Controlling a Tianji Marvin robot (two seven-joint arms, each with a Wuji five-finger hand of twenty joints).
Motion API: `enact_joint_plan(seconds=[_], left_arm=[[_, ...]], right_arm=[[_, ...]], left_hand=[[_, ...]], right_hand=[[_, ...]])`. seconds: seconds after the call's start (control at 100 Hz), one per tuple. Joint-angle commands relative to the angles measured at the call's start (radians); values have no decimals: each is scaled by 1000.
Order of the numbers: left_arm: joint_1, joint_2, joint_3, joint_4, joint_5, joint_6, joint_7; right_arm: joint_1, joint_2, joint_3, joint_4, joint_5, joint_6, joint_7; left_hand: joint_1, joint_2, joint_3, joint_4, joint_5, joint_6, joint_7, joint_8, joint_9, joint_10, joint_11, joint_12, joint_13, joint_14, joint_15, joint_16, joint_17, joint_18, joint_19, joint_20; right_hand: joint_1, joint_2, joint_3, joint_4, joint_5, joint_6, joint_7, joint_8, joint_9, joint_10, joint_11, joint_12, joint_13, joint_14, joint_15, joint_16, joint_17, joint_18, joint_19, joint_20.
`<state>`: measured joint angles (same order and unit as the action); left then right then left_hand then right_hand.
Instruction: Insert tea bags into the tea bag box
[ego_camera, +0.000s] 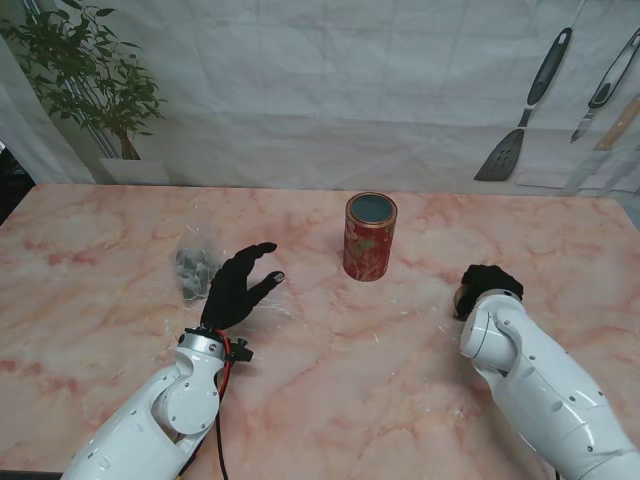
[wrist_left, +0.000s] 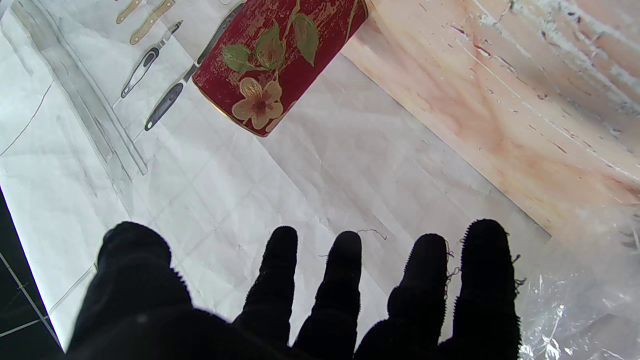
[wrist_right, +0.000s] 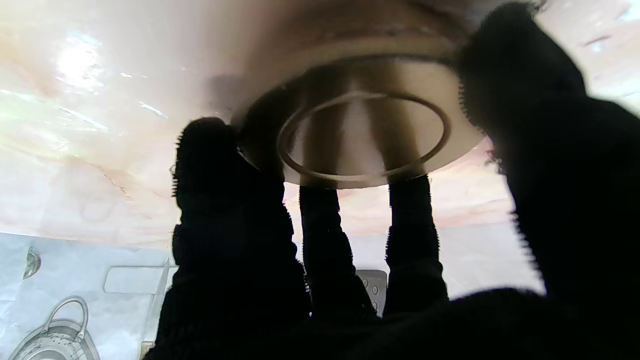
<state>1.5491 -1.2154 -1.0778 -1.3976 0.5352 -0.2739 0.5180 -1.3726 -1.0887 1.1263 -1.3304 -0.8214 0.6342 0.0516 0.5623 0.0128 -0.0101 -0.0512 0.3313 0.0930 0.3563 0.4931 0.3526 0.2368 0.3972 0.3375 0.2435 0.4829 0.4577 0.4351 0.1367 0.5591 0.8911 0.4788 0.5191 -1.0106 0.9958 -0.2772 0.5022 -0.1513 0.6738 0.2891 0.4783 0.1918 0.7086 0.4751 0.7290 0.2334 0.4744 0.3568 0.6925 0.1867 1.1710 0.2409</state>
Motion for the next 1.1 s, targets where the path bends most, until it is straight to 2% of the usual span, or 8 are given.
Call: enact_joint_plan(seconds=[0.0, 0.34, 0.45, 0.67, 0.77, 0.8, 0.84, 1.09], left_arm=[[1, -2, 0, -5, -4, -1, -11], [-5, -6, 6, 5, -6, -6, 4], [-5, -7, 6, 5, -7, -6, 7], [-5, -9, 7, 7, -9, -7, 12], [-7, -10, 8, 9, -13, -12, 12], [-8, -10, 9, 10, -16, -15, 12], [-8, -11, 9, 11, -18, -17, 12], [-8, -12, 8, 14, -25, -25, 12]], right_arm=[[-21, 12, -14, 4, -4, -6, 47], [-16, 62, -56, -47, -95, 1, 279], [-10, 75, -73, -59, -122, 1, 344], [2, 83, -99, -59, -129, 8, 382], [5, 78, -110, -44, -115, 23, 350], [5, 75, -109, -39, -107, 24, 334], [3, 68, -110, -25, -91, 31, 289], [-4, 15, -80, 59, -24, 20, 31]], left_hand=[[-1, -4, -16, 25, -21, -30, 1, -3, 18, -16, -9, 0, 7, 11, -28, 2, 6, 17, 36, 18], [3, -4, -15, 25, -23, -20, 0, -4, 17, -19, -6, 1, 8, 10, -25, 3, 9, 15, 39, 20], [4, -3, -16, 25, -22, -22, -1, -4, 17, -19, -6, 1, 9, 10, -24, 3, 11, 15, 40, 21], [6, -5, -16, 24, -21, -26, 0, -4, 17, -20, -5, 1, 10, 12, -23, 3, 12, 16, 41, 22], [6, -6, -16, 24, -22, -25, 0, -4, 18, -19, -5, 1, 11, 15, -22, 4, 12, 16, 42, 22], [7, -6, -16, 24, -21, -29, 1, -4, 17, -19, -6, 1, 12, 14, -22, 4, 13, 15, 42, 22], [6, -6, -16, 24, -22, -34, 1, -3, 18, -19, -5, 1, 11, 15, -22, 3, 14, 15, 43, 22], [6, -5, -16, 24, -22, -27, 4, -3, 17, -20, -6, 1, 11, 16, -22, 2, 15, 15, 43, 23]], right_hand=[[64, 193, 319, 203, 61, 221, 201, 60, -21, -74, 146, 65, 68, -228, 210, 59, -47, -155, -87, 8], [-107, 134, 200, 111, -181, 309, 111, 84, -318, -29, 177, 107, -172, -235, 237, 83, -213, -179, -153, 22], [-126, 149, 176, 110, -288, 322, 94, 106, -323, -32, 55, 50, -255, -227, 253, 96, -264, -189, -165, 31], [98, 214, 252, 194, -382, 273, 147, 165, -321, -80, -36, 79, -235, -243, 281, 106, -214, -219, -149, 34], [243, 285, 279, 235, -359, 232, 218, 177, -318, -107, 38, 125, -150, -260, 278, 101, -145, -221, -127, 28], [301, 250, 326, 190, -336, 207, 260, 156, -320, -123, 109, 124, -99, -267, 271, 96, -129, -201, -34, -178], [345, 200, 392, 159, -304, 188, 287, 149, -321, -135, 176, 134, -57, -267, 265, 89, -114, -178, 16, -238], [503, -11, 574, 46, 43, 71, 360, 124, -19, -225, 268, 99, 230, -289, 226, 29, 62, -132, 149, -299]])
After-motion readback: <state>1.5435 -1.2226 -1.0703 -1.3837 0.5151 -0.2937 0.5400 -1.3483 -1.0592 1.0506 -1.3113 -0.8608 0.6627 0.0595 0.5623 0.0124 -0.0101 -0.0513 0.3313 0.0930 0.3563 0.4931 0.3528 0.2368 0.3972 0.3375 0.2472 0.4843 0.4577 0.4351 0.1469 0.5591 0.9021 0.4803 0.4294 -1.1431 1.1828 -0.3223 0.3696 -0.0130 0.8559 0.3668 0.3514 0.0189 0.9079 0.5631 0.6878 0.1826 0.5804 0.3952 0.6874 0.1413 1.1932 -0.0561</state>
